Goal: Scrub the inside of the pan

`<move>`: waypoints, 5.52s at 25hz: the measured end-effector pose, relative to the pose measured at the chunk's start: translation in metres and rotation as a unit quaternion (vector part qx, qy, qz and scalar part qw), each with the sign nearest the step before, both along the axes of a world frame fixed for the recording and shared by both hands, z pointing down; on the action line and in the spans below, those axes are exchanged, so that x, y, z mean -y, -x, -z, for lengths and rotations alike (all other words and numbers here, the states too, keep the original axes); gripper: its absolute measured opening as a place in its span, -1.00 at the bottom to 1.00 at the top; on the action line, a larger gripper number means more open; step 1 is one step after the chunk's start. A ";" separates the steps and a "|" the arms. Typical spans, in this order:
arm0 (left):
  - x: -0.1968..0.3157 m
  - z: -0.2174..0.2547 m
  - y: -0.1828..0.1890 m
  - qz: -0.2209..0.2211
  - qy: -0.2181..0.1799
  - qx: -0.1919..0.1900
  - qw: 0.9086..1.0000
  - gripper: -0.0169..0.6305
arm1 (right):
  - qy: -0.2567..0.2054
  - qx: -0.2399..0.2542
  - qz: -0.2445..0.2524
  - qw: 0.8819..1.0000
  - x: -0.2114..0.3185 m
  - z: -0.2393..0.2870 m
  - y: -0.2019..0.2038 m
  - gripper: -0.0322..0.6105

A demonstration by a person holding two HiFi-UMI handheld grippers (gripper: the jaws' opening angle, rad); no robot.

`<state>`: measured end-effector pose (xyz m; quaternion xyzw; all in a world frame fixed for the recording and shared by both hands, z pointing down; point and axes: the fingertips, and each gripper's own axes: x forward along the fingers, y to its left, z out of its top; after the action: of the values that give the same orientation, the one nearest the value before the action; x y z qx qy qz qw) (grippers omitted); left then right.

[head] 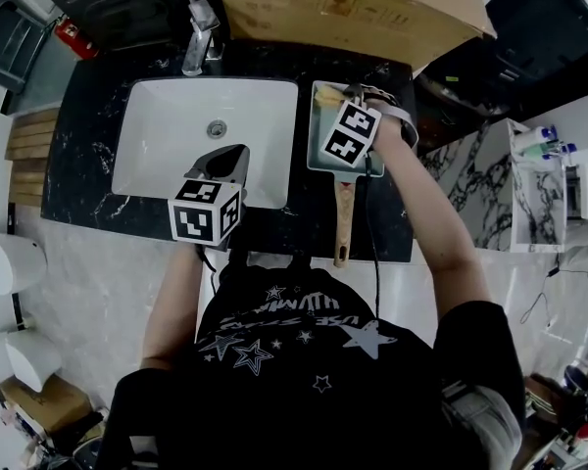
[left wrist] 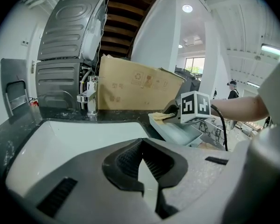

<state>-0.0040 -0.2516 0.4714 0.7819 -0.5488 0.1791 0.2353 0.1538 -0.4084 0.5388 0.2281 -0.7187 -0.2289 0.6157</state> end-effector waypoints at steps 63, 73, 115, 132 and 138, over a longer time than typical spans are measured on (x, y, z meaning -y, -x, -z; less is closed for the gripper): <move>0.016 0.006 -0.017 -0.059 -0.010 0.003 0.998 -0.92 | 0.057 -0.020 0.022 0.998 -0.017 0.009 -0.023 -0.64; 0.018 -0.003 -0.012 -0.060 0.005 0.007 0.998 -0.92 | 0.046 -0.029 0.021 0.998 0.001 -0.004 -0.021 -0.65; -0.025 -0.011 -0.025 -0.120 0.015 -0.011 0.993 -0.92 | 0.169 -0.071 0.044 0.982 -0.124 -0.007 -0.033 -0.65; 0.002 -0.005 -0.011 -0.084 0.011 -0.009 0.996 -0.92 | 0.063 -0.065 0.042 0.995 -0.040 0.007 -0.035 -0.64; 0.009 -0.012 -0.005 -0.069 0.024 -0.011 0.997 -0.92 | 0.037 -0.074 0.034 0.996 -0.004 0.006 -0.040 -0.64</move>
<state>0.0006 -0.2610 0.4837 0.8139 -0.4866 0.1989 0.2473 0.1938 -0.4045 0.5329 0.1634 -0.6866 -0.2389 0.6669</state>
